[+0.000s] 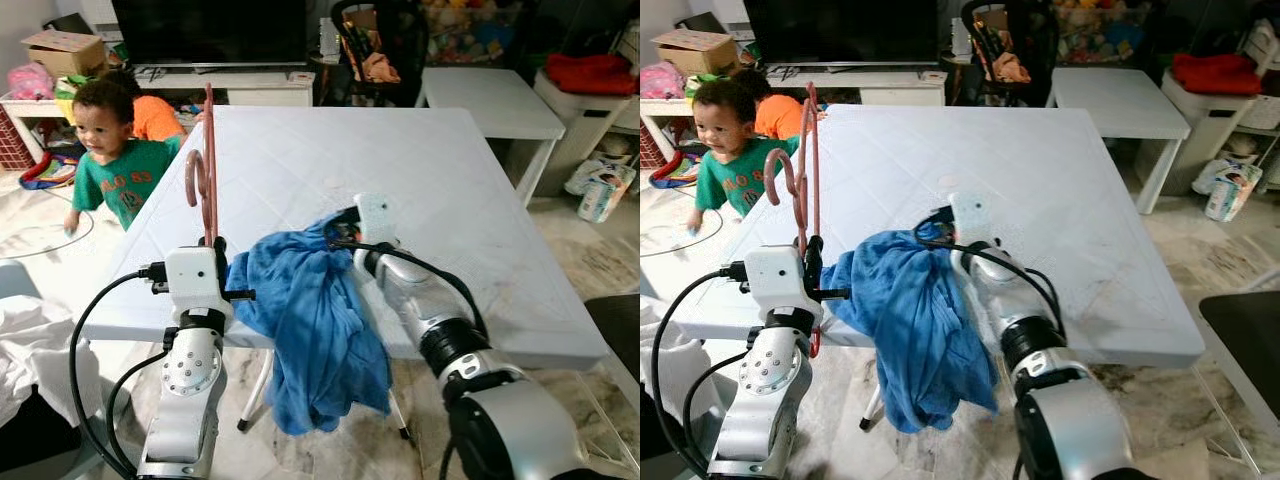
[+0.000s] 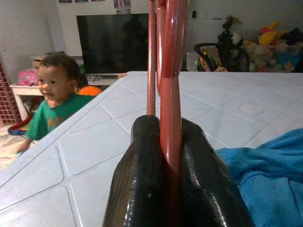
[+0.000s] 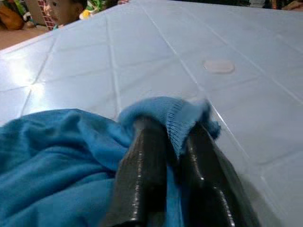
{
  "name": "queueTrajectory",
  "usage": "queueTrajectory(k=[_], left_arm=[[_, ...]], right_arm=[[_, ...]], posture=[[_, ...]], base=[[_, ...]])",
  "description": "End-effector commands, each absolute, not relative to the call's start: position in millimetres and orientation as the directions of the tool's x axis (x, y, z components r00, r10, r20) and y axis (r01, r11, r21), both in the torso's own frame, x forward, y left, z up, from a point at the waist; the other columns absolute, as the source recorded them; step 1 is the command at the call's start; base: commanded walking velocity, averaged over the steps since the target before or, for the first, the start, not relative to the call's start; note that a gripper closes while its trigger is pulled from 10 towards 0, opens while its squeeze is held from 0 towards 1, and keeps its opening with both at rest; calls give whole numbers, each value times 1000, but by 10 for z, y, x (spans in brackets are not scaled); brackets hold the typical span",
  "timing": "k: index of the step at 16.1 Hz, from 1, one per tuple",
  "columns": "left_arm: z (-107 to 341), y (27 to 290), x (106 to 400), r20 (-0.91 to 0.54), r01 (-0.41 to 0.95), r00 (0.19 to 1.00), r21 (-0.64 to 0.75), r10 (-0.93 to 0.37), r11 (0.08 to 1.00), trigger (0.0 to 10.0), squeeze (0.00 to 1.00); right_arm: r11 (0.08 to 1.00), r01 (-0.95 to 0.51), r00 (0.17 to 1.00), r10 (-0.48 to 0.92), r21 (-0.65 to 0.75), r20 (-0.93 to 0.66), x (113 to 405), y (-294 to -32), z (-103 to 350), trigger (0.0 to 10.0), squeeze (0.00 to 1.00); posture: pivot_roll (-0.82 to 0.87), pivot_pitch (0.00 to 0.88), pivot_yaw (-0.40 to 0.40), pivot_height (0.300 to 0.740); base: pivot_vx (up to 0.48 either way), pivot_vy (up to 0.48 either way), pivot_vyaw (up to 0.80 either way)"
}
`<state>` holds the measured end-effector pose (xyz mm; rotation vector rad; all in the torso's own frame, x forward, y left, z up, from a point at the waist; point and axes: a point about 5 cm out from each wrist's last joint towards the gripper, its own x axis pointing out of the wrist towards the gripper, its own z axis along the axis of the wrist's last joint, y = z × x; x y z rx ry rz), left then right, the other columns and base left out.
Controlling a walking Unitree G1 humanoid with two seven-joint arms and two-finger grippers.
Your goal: Hang hanger
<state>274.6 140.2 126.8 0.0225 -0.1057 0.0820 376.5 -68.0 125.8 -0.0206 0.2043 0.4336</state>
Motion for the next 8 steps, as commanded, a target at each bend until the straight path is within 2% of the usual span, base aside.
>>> queueTrajectory(k=[1,4,8], left_arm=[[1222,1375,2754,84,-71,994,25,69,997,10000,0],[1216,1371,2737,81,-63,995,26,61,998,10000,0],[1210,1407,2710,77,-71,995,32,68,997,10000,0]], right_arm=[[895,-446,873,433,-9,-225,3766,-672,1280,10000,1000],[884,-452,868,407,-115,-284,3782,-829,1245,10000,1000],[897,-431,885,400,-95,-237,3844,-1102,1397,10000,1000]], posture=[[-83,0,4,740],[-76,0,1,740],[-68,0,-4,740]], base=[[0,0,0],[0,0,0],[0,0,0]])
